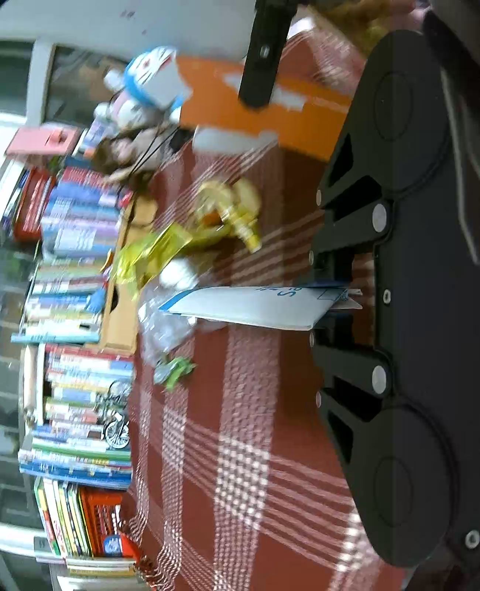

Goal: Collect trash
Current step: 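Lower the box and wipes packet below the table edge and open both tools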

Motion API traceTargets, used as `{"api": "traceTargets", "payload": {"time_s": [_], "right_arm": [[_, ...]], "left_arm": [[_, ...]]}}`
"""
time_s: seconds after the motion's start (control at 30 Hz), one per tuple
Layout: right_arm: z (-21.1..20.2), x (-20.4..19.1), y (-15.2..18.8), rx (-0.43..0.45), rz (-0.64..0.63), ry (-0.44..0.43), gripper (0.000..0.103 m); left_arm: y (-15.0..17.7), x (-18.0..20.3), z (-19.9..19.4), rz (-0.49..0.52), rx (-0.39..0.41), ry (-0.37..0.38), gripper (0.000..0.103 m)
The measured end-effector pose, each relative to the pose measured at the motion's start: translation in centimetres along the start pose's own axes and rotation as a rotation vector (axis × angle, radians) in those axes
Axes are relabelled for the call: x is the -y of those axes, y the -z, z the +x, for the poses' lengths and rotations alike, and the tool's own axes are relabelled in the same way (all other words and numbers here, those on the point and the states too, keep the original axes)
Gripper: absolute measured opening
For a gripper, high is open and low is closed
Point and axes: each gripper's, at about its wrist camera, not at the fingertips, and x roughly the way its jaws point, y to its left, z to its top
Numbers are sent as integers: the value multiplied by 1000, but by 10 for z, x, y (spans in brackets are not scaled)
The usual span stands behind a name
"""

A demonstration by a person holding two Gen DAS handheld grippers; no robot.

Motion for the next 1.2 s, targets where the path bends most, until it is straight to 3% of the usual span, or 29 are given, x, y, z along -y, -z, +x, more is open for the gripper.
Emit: {"api": "traceTargets", "payload": {"time_s": [0.13, 0.33, 0.6, 0.9, 0.97, 1.07, 1.13, 1.2], "right_arm": [[-13, -12, 23, -32, -26, -71, 89], [-19, -31, 65, -139, -77, -177, 89], [17, -43, 119, -323, -126, -183, 89], [70, -42, 171, -550, -167, -159, 89], [79, -43, 180, -581, -177, -146, 89], [87, -44, 190, -614, -176, -139, 94], [89, -42, 193, -616, -174, -134, 96], [89, -40, 193, -617, -165, -131, 98]], "left_arm": [[29, 2, -34, 63, -69, 43, 11], [69, -7, -53, 70, -240, 105, 11], [127, -15, -12, 56, -444, 62, 11], [162, -23, 37, 55, -633, 3, 17], [167, -23, 41, 71, -650, -22, 25], [171, -22, 44, 110, -648, -56, 51], [170, -21, 45, 149, -640, -87, 63], [170, -20, 45, 186, -627, -127, 87]]}}
